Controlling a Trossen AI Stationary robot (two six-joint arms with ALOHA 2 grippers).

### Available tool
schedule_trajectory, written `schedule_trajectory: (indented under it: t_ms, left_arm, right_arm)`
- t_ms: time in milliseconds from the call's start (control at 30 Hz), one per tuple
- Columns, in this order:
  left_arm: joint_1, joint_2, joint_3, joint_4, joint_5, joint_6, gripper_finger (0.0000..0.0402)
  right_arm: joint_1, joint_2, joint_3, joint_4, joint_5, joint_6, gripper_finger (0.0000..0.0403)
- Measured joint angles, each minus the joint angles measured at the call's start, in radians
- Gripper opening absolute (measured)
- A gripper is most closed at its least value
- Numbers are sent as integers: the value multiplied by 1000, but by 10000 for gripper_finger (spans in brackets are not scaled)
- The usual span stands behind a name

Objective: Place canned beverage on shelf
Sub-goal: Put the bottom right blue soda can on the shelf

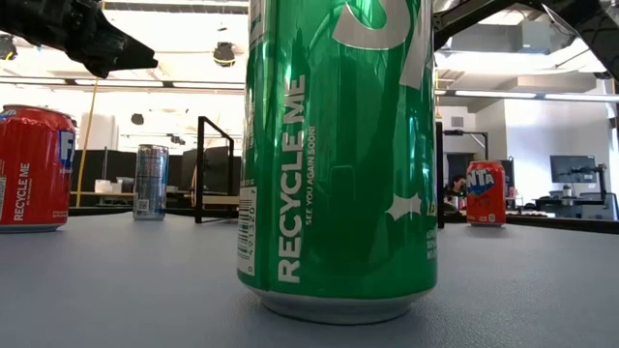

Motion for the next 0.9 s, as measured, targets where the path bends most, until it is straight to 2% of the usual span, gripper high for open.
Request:
schedule_trajectory:
  t_ms: [900]
  left_arm:
    - [0, 0, 0, 0, 0, 0, 171]
  right_arm:
    - [2, 0, 0, -19, 22, 16, 240]
